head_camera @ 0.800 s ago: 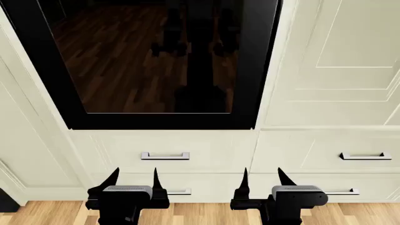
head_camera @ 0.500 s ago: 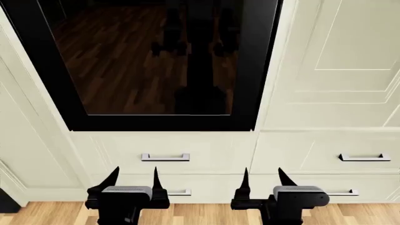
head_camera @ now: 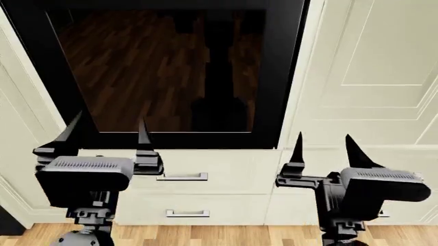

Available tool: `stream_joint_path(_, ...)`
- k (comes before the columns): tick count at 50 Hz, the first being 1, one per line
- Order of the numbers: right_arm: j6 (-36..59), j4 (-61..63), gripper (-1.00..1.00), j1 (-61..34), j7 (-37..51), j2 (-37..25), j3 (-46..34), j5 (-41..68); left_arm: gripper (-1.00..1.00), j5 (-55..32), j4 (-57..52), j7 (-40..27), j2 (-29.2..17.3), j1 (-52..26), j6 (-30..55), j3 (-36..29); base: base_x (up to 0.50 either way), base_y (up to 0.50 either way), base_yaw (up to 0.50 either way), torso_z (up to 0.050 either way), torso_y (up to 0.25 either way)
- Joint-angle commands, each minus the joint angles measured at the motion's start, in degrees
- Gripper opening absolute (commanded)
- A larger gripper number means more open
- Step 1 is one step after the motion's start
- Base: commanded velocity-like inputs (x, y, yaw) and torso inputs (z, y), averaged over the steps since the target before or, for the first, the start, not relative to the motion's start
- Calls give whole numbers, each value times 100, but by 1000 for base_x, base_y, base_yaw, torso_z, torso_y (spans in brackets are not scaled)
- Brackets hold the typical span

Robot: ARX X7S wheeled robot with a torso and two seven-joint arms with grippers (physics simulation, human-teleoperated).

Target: Open the microwave door

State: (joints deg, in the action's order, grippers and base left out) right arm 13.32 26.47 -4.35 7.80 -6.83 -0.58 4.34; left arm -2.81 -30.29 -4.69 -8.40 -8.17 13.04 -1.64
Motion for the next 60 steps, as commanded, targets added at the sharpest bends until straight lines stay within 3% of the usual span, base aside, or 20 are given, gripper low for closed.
stream_joint_path(1,1450,2257,100,-732,225,-370,252,97,100,-34,-1921,-13,-401,-1050,1326,148,0,0,0,50,0)
stream_joint_path(8,2415,3297,100,-1423,294,-587,448,268,100,-134,-2518,13,-585,-1627,1895,340,0,0,0,50,0)
stream_joint_path(10,2418,3351,100,-1543,595,-891,408,517,100,-168,-2657,16,-634,-1744,2022,415,0,0,0,50,0)
stream_joint_path(12,2201,3351,100,-1651,1670,-1821,172,1365,100,-200,-2806,21,-692,-1855,2153,498,0,0,0,50,0)
stream_joint_path(14,1742,3351,100,-1886,3156,-3129,-350,2396,100,-242,-2936,17,-751,-1954,2269,576,0,0,0,50,0)
stream_joint_path(17,988,3350,100,-2356,4549,-4480,-1244,3090,100,-538,-2969,-290,-1080,-2011,2188,604,0,0,0,50,0)
stream_joint_path(19,528,3350,100,-2714,5156,-5109,-1840,3287,100,-1166,-2970,-1081,-1768,-2040,2031,456,0,0,0,50,0)
stream_joint_path(23,-367,3351,100,-3729,6105,-6128,-3293,3420,100,-2935,-2969,-3761,-4209,-2445,1020,-555,0,0,0,50,0)
stream_joint_path(25,-667,3351,100,-4282,6401,-6420,-4004,3410,100,-3255,-2968,-4455,-4899,-2752,597,-1080,0,0,0,50,0)
stream_joint_path(27,-863,3351,100,-4748,6605,-6580,-4602,3375,100,-3377,-2965,-4790,-5224,-2955,357,-1411,0,0,0,50,0)
stream_joint_path(33,-1201,3334,100,-5159,6900,-6710,-5391,3184,100,-3480,-2919,-5006,-5375,-3084,68,-1782,0,0,0,50,0)
stream_joint_path(41,-1416,3246,100,-5077,6969,-6743,-5486,3134,100,-3533,-2852,-5004,-5358,-3054,-75,-1858,37,0,0,6,0)
stream_joint_path(60,-1536,3221,100,-5096,6979,-6786,-5532,3154,100,-3646,-2888,-5082,-5385,-3376,-34,-2059,451,0,0,0,0)
